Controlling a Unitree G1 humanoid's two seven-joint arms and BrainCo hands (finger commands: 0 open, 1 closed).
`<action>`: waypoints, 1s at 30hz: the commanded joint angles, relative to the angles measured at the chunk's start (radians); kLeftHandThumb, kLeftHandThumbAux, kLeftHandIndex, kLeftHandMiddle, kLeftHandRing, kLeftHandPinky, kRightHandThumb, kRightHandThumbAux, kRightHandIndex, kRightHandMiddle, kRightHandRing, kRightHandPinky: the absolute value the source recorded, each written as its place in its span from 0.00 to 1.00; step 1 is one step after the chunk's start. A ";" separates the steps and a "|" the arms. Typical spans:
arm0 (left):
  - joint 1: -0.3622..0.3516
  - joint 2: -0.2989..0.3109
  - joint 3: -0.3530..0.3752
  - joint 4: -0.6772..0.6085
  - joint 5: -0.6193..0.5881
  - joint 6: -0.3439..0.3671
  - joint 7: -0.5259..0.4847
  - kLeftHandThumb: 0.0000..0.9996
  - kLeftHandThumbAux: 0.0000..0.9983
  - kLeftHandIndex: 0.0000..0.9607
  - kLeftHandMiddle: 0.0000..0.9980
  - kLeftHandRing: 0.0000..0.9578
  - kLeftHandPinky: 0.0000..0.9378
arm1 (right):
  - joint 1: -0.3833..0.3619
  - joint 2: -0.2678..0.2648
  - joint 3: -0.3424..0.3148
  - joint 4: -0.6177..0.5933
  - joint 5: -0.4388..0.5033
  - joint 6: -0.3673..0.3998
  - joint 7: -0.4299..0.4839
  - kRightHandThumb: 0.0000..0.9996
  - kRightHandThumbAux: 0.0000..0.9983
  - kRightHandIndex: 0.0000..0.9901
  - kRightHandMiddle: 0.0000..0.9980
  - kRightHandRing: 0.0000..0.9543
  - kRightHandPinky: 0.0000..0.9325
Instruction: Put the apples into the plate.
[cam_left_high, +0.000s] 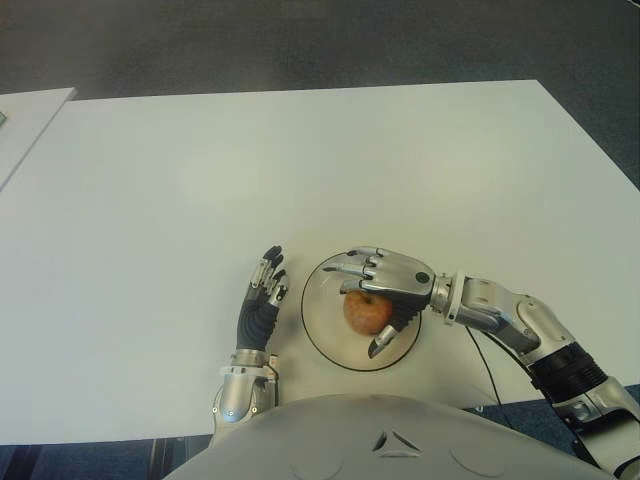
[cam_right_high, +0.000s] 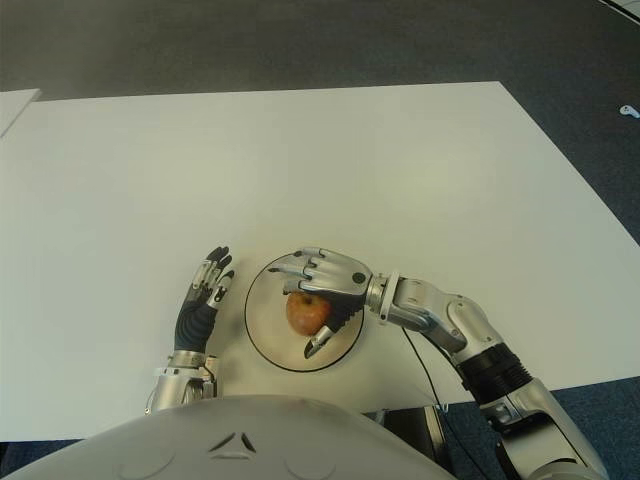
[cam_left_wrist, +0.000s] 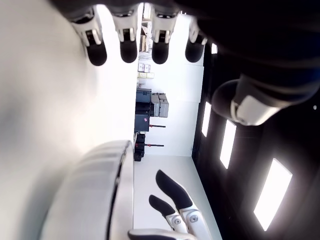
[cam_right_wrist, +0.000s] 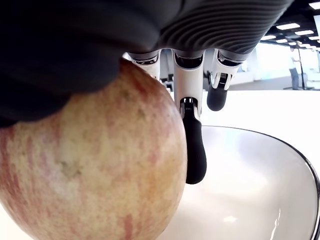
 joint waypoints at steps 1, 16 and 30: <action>0.007 0.002 0.001 0.019 -0.006 0.005 -0.007 0.00 0.45 0.00 0.00 0.00 0.00 | -0.008 -0.005 -0.007 0.002 0.023 -0.008 0.003 0.03 0.25 0.00 0.00 0.00 0.00; 0.015 -0.015 0.004 -0.004 0.029 0.022 0.023 0.00 0.46 0.00 0.00 0.00 0.00 | -0.001 -0.006 -0.017 -0.007 0.034 -0.005 0.008 0.04 0.26 0.00 0.00 0.00 0.00; 0.005 -0.031 0.009 0.026 0.061 -0.022 0.070 0.00 0.49 0.00 0.00 0.00 0.00 | -0.005 -0.010 -0.018 -0.003 0.027 -0.013 -0.001 0.03 0.25 0.00 0.00 0.00 0.00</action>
